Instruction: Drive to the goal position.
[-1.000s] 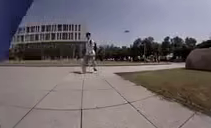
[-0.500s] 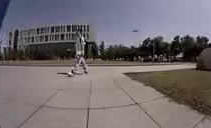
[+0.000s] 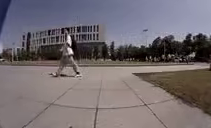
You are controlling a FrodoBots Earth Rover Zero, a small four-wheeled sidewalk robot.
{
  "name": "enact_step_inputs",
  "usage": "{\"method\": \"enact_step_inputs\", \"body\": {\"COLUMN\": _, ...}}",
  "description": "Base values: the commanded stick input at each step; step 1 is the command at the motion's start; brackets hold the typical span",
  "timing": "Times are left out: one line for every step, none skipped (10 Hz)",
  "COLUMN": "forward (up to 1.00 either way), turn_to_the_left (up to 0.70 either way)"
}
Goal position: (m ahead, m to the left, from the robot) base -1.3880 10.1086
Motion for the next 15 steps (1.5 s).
{"method": "enact_step_inputs", "body": {"forward": 0.00, "turn_to_the_left": 1.00}}
{"method": "enact_step_inputs", "body": {"forward": 0.00, "turn_to_the_left": 1.00}}
{"method": "enact_step_inputs", "body": {"forward": 0.00, "turn_to_the_left": 1.00}}
{"method": "enact_step_inputs", "body": {"forward": 0.00, "turn_to_the_left": 1.00}}
{"method": "enact_step_inputs", "body": {"forward": 0.00, "turn_to_the_left": 1.00}}
{"method": "enact_step_inputs", "body": {"forward": 0.00, "turn_to_the_left": 1.00}}
{"method": "enact_step_inputs", "body": {"forward": 0.00, "turn_to_the_left": 1.00}}
{"method": "enact_step_inputs", "body": {"forward": 0.00, "turn_to_the_left": 1.00}}
{"method": "enact_step_inputs", "body": {"forward": 0.00, "turn_to_the_left": 1.00}}
{"method": "enact_step_inputs", "body": {"forward": 0.00, "turn_to_the_left": 1.00}}
{"method": "enact_step_inputs", "body": {"forward": 0.00, "turn_to_the_left": 1.00}}
{"method": "enact_step_inputs", "body": {"forward": 0.00, "turn_to_the_left": 1.00}}
{"method": "enact_step_inputs", "body": {"forward": 0.00, "turn_to_the_left": 1.00}}
{"method": "enact_step_inputs", "body": {"forward": 0.00, "turn_to_the_left": 1.00}}
{"method": "enact_step_inputs", "body": {"forward": 0.00, "turn_to_the_left": 1.00}}
